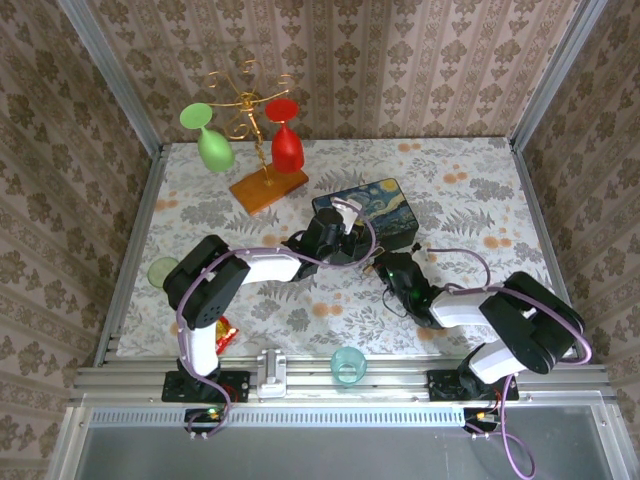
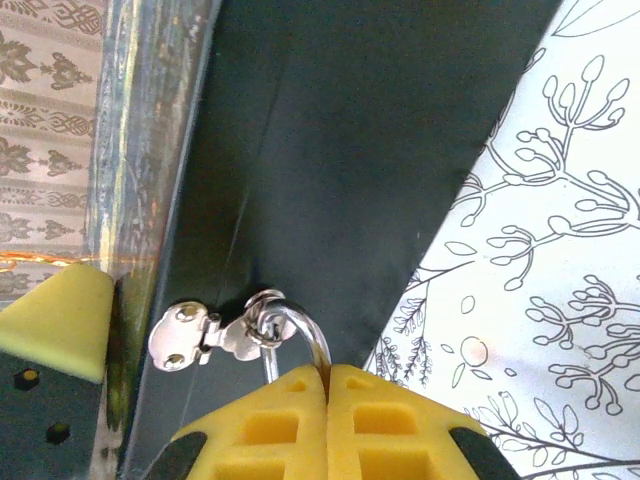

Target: Unlock a padlock with a key

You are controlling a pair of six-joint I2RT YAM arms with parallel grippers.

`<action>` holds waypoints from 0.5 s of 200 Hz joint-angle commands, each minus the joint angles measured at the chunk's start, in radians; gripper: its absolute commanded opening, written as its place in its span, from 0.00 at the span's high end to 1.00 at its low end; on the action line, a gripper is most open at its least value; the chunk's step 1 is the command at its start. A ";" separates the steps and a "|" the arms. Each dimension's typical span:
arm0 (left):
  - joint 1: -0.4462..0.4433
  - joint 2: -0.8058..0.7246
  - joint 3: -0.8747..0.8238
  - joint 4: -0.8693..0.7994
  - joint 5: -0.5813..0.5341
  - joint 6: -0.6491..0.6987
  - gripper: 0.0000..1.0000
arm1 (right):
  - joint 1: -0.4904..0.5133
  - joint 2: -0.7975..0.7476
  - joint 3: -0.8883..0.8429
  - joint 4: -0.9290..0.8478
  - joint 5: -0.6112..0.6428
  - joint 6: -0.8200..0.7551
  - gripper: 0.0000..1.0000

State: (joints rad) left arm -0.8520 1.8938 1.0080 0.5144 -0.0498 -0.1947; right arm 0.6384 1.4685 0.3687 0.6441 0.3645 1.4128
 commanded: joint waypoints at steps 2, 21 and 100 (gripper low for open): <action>0.031 0.082 -0.099 -0.314 -0.066 -0.030 0.91 | -0.029 -0.054 0.007 -0.186 0.199 0.004 1.00; 0.038 0.083 -0.108 -0.307 -0.063 -0.031 0.91 | -0.068 -0.060 -0.026 -0.172 0.188 0.009 1.00; 0.047 0.082 -0.122 -0.297 -0.072 -0.026 0.92 | -0.113 -0.008 -0.040 -0.036 0.101 -0.044 1.00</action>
State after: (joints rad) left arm -0.8364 1.8893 0.9802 0.5522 -0.0799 -0.1944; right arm 0.5438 1.4326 0.3351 0.5560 0.4492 1.4101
